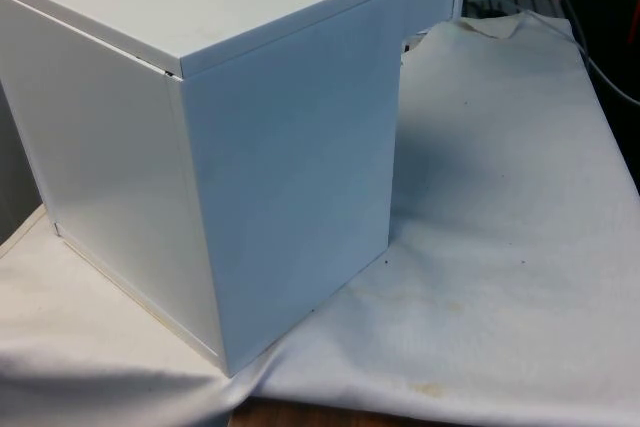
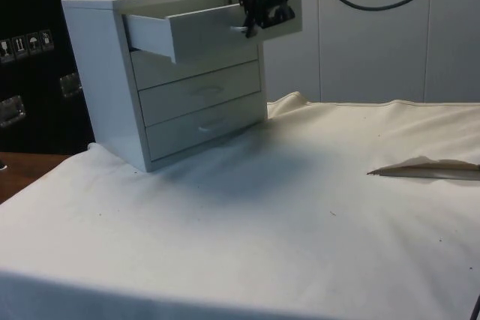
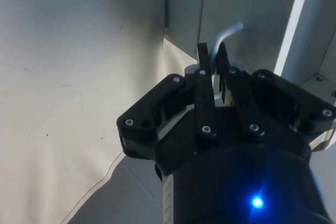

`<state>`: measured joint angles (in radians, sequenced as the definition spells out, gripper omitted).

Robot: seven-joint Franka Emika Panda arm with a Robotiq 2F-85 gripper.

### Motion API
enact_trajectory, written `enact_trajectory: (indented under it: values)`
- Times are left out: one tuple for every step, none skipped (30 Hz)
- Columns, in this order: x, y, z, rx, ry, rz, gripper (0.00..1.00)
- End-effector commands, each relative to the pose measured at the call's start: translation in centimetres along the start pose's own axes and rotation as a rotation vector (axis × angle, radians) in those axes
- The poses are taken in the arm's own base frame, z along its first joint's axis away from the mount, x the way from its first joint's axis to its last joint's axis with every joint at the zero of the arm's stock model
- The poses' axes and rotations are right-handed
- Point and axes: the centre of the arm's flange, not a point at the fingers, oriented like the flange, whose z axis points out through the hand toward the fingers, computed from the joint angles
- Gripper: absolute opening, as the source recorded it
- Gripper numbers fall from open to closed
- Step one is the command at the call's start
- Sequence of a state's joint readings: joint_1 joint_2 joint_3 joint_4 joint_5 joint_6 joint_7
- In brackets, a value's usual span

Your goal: Open the drawer, then close it.

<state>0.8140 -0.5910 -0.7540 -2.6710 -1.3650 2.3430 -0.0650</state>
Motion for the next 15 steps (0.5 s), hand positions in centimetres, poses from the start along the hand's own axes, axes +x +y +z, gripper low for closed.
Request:
enact_trajectory:
  values:
    - [0.2, -0.4, -0.4, -0.005, -0.002, -0.009, 0.02]
    - [0.3, -0.6, -0.5, -0.005, -0.001, -0.01, 0.02]
    - [0.3, -0.8, -0.6, -0.004, -0.002, -0.012, 0.02]
    - [0.4, -1.0, -0.7, -0.005, -0.001, -0.014, 0.02]
    - [0.6, -1.4, -0.9, -0.005, -0.002, -0.017, 0.02]
    - [0.7, -1.5, -1.0, -0.005, -0.003, -0.018, 0.02]
    - [0.7, -1.7, -1.0, -0.005, -0.002, -0.018, 0.02]
    - [0.6, -1.6, -0.8, -0.002, -0.001, -0.013, 0.02]
    - [0.8, -1.8, -1.1, -0.005, -0.003, -0.019, 0.02]
    - [0.8, -2.0, -1.1, -0.005, -0.003, -0.02, 0.02]
    - [0.9, -2.1, -1.2, -0.006, -0.002, -0.022, 0.02]
    - [1.0, -2.2, -1.3, -0.006, -0.001, -0.023, 0.02]
    - [1.0, -2.3, -1.3, -0.006, -0.001, -0.023, 0.02]
    - [1.1, -2.4, -1.3, -0.006, 0.001, -0.021, 0.02]
    - [1.1, -2.5, -1.3, -0.005, 0.0, -0.022, 0.02]
